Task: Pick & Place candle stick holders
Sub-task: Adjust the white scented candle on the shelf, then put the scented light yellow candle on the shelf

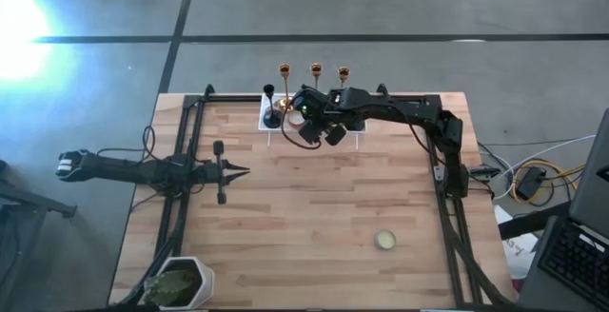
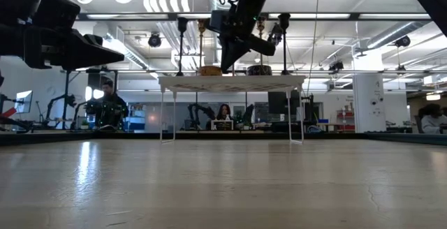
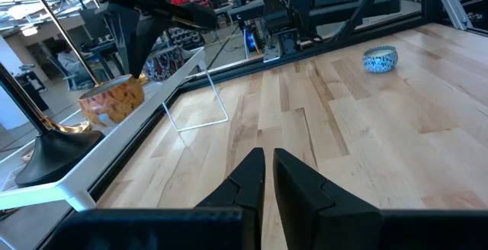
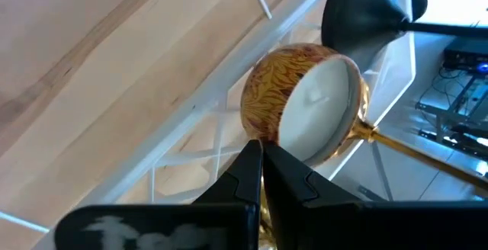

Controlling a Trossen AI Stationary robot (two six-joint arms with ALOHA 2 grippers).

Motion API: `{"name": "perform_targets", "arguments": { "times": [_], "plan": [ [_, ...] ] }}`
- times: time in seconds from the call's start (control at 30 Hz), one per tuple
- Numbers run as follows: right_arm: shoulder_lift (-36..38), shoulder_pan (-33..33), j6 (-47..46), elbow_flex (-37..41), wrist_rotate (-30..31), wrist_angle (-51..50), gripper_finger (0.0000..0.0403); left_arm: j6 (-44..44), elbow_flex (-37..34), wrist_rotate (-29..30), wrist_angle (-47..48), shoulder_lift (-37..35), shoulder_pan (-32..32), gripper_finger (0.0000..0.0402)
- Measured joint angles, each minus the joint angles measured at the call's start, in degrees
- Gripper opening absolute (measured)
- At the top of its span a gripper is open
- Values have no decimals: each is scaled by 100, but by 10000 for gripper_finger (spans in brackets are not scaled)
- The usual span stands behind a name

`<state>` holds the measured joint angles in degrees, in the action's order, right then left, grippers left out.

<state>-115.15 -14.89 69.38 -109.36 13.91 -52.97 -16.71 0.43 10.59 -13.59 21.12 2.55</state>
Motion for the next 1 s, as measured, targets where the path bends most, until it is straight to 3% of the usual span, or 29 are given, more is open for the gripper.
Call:
{"name": "perform_targets", "arguments": {
  "times": [0.5, 0.7, 0.77, 1.0],
  "plan": [
    [16, 46, 2, -2, 92, 28, 8, -1, 0, -2, 3, 1, 0, 34],
    [581, 405, -262, -2, 495, -161, 8, -2, 0, -2, 3, 0, 0, 34],
    [835, 602, -773, -4, 549, -265, 8, -1, 0, 0, 3, 2, 0, 34],
    [1758, 1484, -3854, -6, 531, -923, 8, 0, 0, -1, 3, 1, 0, 34]
  ]
}}
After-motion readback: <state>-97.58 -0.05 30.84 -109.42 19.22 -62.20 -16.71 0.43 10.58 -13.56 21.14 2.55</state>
